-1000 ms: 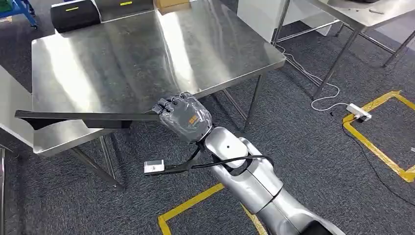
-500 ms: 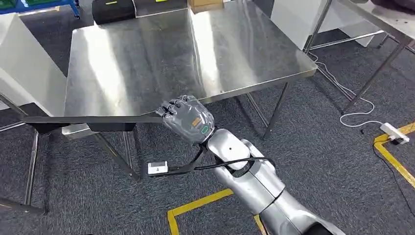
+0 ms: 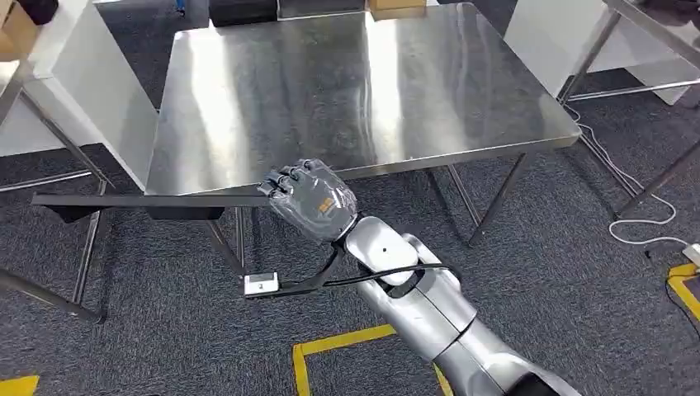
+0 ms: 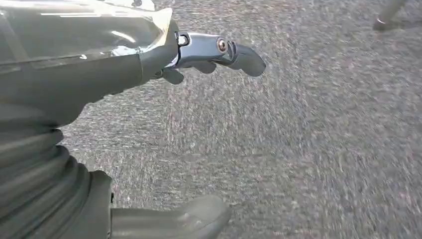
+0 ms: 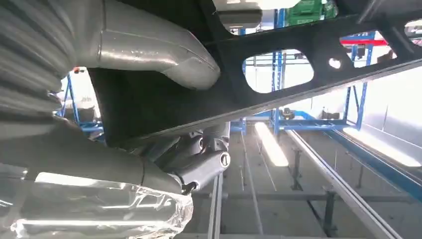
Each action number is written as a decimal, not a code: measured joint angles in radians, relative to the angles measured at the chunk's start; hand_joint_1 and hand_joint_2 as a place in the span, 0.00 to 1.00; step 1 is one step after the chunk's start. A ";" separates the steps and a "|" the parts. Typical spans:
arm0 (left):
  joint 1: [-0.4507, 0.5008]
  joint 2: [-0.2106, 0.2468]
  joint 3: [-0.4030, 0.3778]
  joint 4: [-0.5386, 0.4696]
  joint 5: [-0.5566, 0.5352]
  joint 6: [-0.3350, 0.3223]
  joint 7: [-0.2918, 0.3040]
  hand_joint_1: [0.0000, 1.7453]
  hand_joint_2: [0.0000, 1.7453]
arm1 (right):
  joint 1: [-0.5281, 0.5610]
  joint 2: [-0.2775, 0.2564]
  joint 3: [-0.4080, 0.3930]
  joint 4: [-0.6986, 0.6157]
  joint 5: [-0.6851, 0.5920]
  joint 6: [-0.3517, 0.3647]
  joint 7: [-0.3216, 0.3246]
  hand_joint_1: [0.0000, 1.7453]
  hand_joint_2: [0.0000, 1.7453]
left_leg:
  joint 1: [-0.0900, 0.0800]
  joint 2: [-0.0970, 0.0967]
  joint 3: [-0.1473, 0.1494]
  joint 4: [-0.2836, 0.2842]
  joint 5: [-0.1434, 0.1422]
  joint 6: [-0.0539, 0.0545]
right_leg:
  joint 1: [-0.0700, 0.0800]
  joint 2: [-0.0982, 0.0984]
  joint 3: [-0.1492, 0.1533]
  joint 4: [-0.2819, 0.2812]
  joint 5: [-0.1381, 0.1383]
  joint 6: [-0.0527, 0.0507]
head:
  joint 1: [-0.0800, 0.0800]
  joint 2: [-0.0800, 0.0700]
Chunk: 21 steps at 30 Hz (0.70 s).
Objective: Take the parts from the cabinet and place them on the table.
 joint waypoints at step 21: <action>0.006 0.003 0.000 -0.002 -0.007 -0.016 0.003 0.00 1.00 | -0.015 -0.027 -0.099 0.027 0.044 -0.047 0.069 0.99 1.00 | 0.016 -0.052 0.094 -0.145 0.049 0.049 | -0.028 0.108 0.014 -0.026 0.017 0.027 | 0.004 0.000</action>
